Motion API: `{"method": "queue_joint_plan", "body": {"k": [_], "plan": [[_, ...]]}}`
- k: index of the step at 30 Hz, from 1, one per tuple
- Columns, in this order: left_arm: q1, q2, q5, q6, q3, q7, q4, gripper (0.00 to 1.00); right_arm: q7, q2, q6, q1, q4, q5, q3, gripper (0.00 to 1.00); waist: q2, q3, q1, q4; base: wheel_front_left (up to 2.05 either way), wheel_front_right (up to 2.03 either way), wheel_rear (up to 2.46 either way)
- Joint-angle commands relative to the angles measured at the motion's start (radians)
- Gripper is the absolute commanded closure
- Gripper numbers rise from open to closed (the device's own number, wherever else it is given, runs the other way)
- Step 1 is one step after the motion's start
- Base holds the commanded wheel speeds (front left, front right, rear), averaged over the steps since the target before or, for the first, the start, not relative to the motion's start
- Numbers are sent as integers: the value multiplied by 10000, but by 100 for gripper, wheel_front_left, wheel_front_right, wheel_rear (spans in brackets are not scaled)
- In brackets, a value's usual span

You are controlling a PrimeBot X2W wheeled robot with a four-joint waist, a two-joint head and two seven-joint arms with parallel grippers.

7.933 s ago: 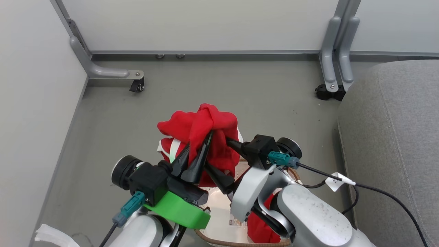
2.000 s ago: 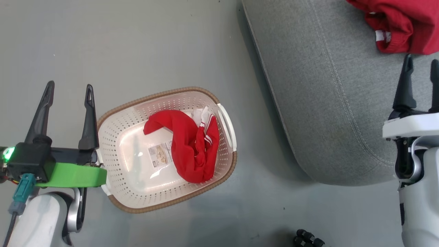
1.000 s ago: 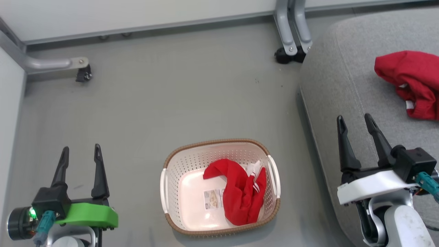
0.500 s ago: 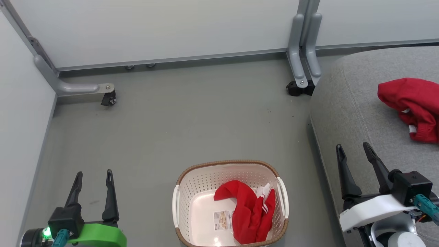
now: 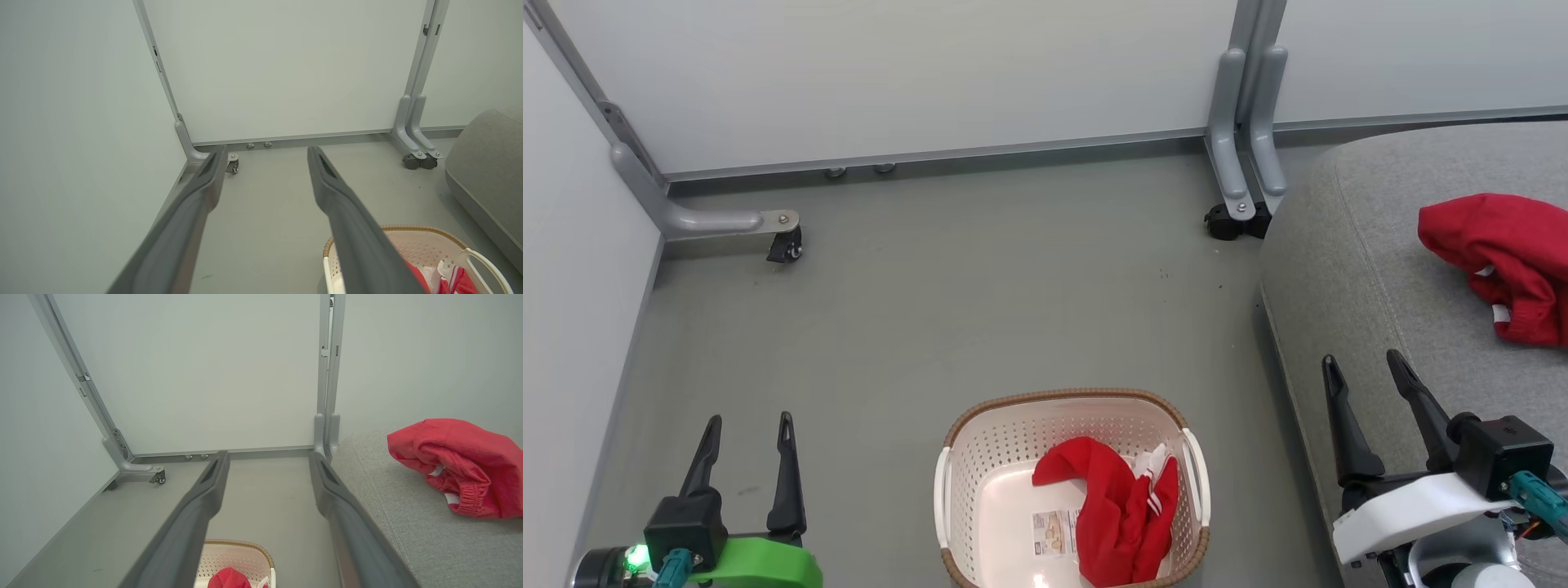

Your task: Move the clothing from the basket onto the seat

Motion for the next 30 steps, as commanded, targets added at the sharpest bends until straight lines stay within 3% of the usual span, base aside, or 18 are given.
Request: {"method": "queue_joint_plan", "body": {"k": [1, 22, 30], "plan": [[92, -52, 55, -50, 50, -28, 0, 0, 11, 0, -3, 134, -60, 45, 15, 0, -1, 15, 1, -15, 0, 0, 0], [-284, -334, 334, -224, 191, -30, 250, 0, 169, 1, -3, -118, -229, -97, -7, 0, -1, 197, 1, 40, 0, 0, 0], [-1151, -757, 574, -650, -485, -29, 631, 0, 192, -1, -3, -629, -548, -134, 107, 0, -1, 1076, 1, -204, 0, 0, 0]]}}
